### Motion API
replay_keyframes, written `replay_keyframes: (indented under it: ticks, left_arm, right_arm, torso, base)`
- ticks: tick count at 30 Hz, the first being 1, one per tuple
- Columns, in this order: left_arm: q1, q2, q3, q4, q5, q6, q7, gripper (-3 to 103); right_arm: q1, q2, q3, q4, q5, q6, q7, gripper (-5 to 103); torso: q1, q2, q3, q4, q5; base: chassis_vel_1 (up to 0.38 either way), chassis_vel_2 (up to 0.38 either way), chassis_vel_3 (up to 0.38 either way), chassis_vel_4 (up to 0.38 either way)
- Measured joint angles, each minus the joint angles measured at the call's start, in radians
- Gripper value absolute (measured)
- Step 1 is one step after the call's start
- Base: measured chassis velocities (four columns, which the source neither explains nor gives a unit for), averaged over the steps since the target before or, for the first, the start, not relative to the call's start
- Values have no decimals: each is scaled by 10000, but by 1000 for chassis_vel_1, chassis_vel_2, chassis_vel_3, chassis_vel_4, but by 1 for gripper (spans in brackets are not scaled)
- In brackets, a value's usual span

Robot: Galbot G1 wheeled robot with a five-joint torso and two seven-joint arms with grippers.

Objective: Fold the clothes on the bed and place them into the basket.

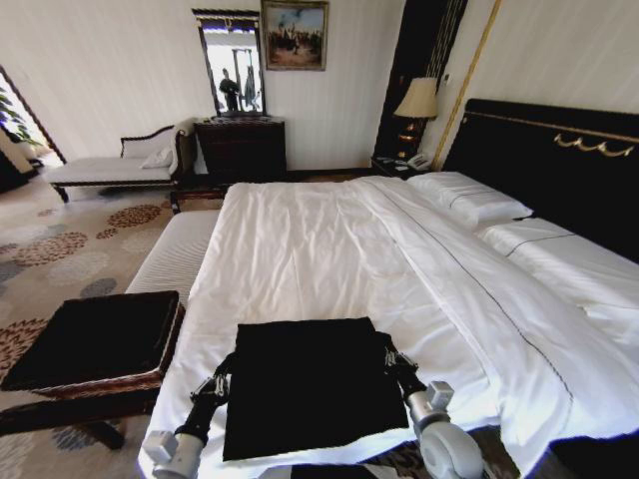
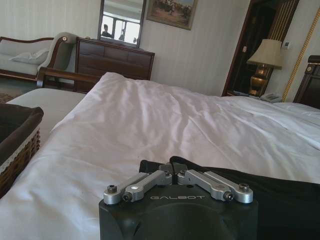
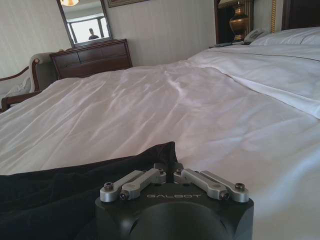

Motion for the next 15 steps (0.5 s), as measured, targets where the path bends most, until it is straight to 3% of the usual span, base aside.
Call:
replay_keyframes:
  ticks: [15]
  left_arm:
    - [1342, -38, -179, -109, 209, -746, -56, 0]
  right_arm:
    - [-1222, 273, 199, 338, -645, -22, 36, 1]
  torso:
    - [0, -1, 1, -2, 0]
  base:
    - [0, 0, 0, 0]
